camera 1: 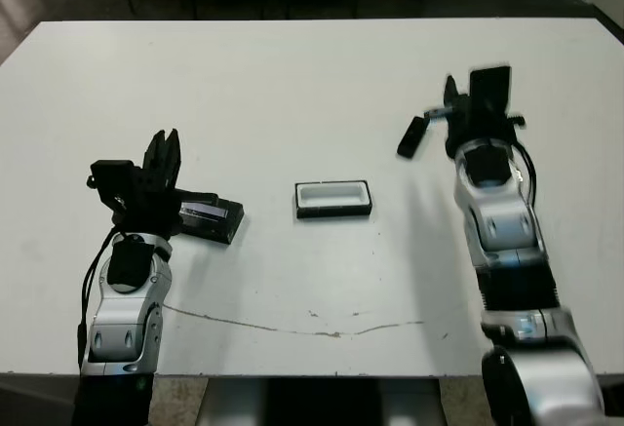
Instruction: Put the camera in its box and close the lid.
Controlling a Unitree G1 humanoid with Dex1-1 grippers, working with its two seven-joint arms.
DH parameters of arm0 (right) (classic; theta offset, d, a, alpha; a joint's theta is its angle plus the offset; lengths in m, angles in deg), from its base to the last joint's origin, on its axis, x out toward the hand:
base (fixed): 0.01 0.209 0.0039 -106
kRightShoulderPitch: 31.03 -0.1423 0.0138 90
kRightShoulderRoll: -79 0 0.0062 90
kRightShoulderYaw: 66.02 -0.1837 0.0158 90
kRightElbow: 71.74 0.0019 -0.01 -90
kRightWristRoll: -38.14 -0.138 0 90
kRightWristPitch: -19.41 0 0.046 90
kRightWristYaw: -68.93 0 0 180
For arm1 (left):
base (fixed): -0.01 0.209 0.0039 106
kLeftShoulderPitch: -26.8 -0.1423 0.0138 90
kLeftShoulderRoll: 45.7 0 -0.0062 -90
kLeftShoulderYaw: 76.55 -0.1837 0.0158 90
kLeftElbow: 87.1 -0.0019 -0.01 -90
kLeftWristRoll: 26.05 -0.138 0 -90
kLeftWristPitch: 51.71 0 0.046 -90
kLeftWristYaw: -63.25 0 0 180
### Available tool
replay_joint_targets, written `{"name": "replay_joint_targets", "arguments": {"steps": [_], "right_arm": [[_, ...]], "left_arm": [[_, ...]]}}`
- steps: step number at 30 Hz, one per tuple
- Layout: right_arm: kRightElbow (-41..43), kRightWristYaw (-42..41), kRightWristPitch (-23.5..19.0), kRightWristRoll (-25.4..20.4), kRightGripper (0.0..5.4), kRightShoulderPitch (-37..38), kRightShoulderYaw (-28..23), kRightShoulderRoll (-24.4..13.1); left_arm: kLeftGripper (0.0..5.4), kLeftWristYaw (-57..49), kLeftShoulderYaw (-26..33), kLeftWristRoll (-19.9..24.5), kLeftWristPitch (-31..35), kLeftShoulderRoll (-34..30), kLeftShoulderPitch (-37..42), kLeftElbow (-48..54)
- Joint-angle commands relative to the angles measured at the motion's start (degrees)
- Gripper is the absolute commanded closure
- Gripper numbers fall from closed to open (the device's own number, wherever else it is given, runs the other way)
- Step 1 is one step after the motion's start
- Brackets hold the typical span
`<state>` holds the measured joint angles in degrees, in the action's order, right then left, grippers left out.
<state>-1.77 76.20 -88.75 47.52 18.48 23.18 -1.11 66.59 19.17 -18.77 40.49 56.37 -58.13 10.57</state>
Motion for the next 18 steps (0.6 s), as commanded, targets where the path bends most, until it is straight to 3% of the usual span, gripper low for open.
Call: {"name": "replay_joint_targets", "arguments": {"steps": [1, 7, 13, 18], "right_arm": [[-8.5, 0.9, -2.2, -0.8, 2.69, -6.0, -1.2, 0.2], [-20.8, 1.2, -3.5, -1.8, 1.29, -14.4, -2.2, -0.2], [-31.2, 2.6, 1.9, -7.1, 0.02, -19.5, -6.8, 1.5], [-38.9, 3.4, 6.1, -11.6, 0.02, -22.8, -10.8, 2.8]], "left_arm": [[5.40, 0.0, 0.2, -0.1, 0.5, -0.1, -0.5, -0.4], [5.40, -0.3, 0.0, -0.8, 1.0, -0.4, -0.8, 0.1], [5.40, -0.1, 0.0, -0.5, 1.3, -0.4, -1.1, 0.2], [5.40, -0.2, 0.0, -0.9, 1.1, -0.6, -1.3, 0.0]]}}
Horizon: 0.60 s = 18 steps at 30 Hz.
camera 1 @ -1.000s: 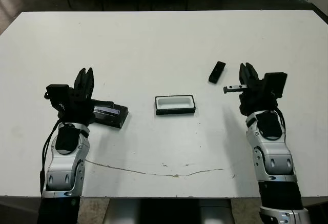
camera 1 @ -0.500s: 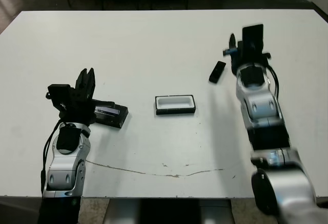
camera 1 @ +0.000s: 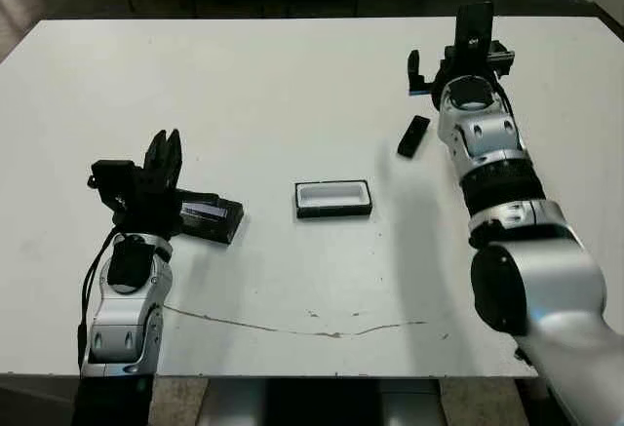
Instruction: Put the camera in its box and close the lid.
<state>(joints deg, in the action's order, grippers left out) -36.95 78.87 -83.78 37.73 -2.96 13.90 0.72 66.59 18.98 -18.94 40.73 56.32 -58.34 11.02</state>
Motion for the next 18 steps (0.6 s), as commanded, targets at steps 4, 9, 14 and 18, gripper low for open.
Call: {"name": "replay_joint_targets", "arguments": {"steps": [4, 9, 14, 18], "right_arm": [[-7.4, 2.0, 2.5, -3.0, 0.02, -2.5, -2.3, 1.7], [-10.4, 2.6, 4.6, -5.2, 0.02, -2.6, -4.1, 2.5], [-12.8, 6.1, 4.9, -2.6, 0.02, -2.3, -2.0, 3.4], [-13.9, 8.1, 6.1, -2.6, 0.02, -1.6, -1.9, 4.6]], "left_arm": [[5.40, 0.1, 0.2, -0.4, 0.4, -0.5, -1.4, -0.5], [5.40, 0.1, 0.2, -0.6, 0.6, -0.6, -1.6, -0.5], [5.40, 0.3, 0.0, -0.7, 0.9, -0.8, -1.9, -0.2], [5.40, 0.1, -0.2, -1.0, 0.9, -0.8, -2.1, 0.0]]}}
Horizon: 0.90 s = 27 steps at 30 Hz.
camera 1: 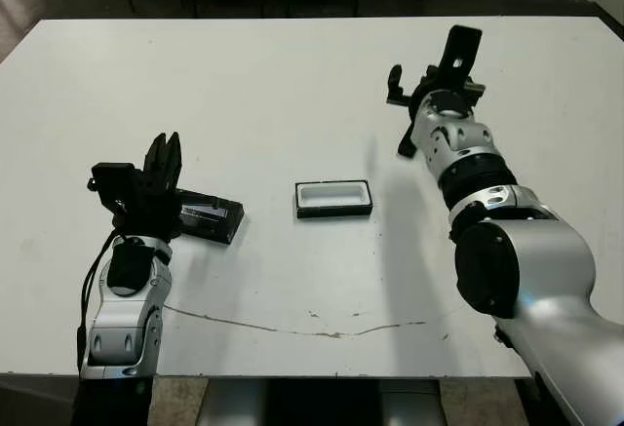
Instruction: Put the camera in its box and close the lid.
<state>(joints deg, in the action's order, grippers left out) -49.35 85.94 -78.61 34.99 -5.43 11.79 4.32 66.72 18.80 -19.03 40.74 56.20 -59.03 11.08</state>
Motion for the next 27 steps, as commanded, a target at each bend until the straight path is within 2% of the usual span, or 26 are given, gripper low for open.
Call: {"name": "replay_joint_targets", "arguments": {"steps": [1, 6, 13, 16, 20, 27], "right_arm": [[-1.7, 1.1, 1.5, 0.1, 0.02, 1.2, 0.2, 1.3], [-2.4, 3.2, 3.5, 1.3, 0.02, 3.1, 1.4, 2.5], [-3.5, 5.2, 0.6, 3.8, 0.02, 4.1, 3.8, 3.0], [-3.0, 5.1, 0.7, 3.0, 0.02, 5.0, 3.2, 3.5], [-3.3, 6.8, -1.2, 2.2, 0.02, 5.3, 2.1, 4.2], [-3.8, 5.7, -0.1, 1.9, 0.02, 7.2, 1.6, 4.5]], "left_arm": [[5.40, -0.1, 0.0, -0.9, 0.9, -0.6, -1.4, -0.1], [5.40, 0.0, -0.1, -0.7, 0.8, -0.4, -1.7, 0.0], [5.40, -0.1, -0.2, -0.6, 0.7, -0.3, -2.2, 0.2], [5.40, 0.3, -0.3, -0.6, 0.1, -0.4, -2.4, -0.1], [5.40, 0.3, -0.4, -0.7, 0.3, -0.4, -2.9, 0.2], [5.40, 0.3, -0.3, -0.6, 0.6, -0.6, -3.6, 0.9]]}}
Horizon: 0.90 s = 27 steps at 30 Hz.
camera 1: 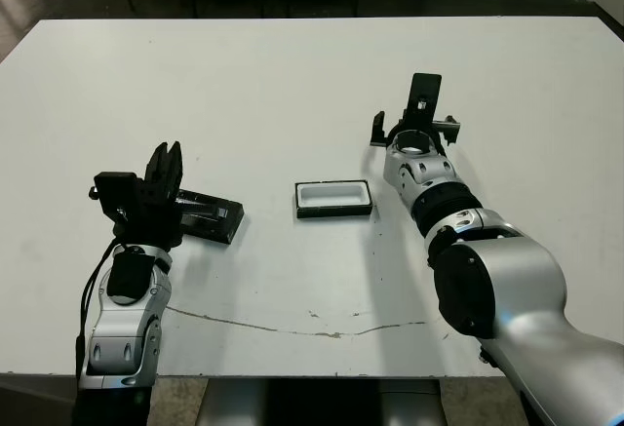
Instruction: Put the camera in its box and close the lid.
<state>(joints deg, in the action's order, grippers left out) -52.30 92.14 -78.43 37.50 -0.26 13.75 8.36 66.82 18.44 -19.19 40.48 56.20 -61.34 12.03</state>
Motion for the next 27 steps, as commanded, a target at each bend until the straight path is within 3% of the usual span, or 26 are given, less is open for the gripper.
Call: {"name": "replay_joint_targets", "arguments": {"steps": [1, 19, 22, 27], "right_arm": [[-0.8, -1.1, -0.2, -0.9, 0.02, 2.3, -0.5, 0.5], [-1.2, 2.9, 0.5, 0.4, 0.02, 4.6, 0.5, 1.5], [-0.5, 5.2, 3.3, 0.4, 0.40, 5.6, 0.2, 2.0], [0.1, 7.0, 5.7, -0.7, 1.52, 6.0, -1.3, 2.7]], "left_arm": [[5.40, 0.3, 0.1, -0.5, 1.0, -0.6, -1.3, 0.1], [5.40, 0.7, 0.2, -0.1, 1.7, -0.8, -1.3, 0.2], [5.40, 0.7, 0.1, -0.2, 1.7, -0.9, -1.2, 0.0], [5.40, 0.6, -0.1, -0.3, 2.1, -0.8, -1.1, 0.3]]}}
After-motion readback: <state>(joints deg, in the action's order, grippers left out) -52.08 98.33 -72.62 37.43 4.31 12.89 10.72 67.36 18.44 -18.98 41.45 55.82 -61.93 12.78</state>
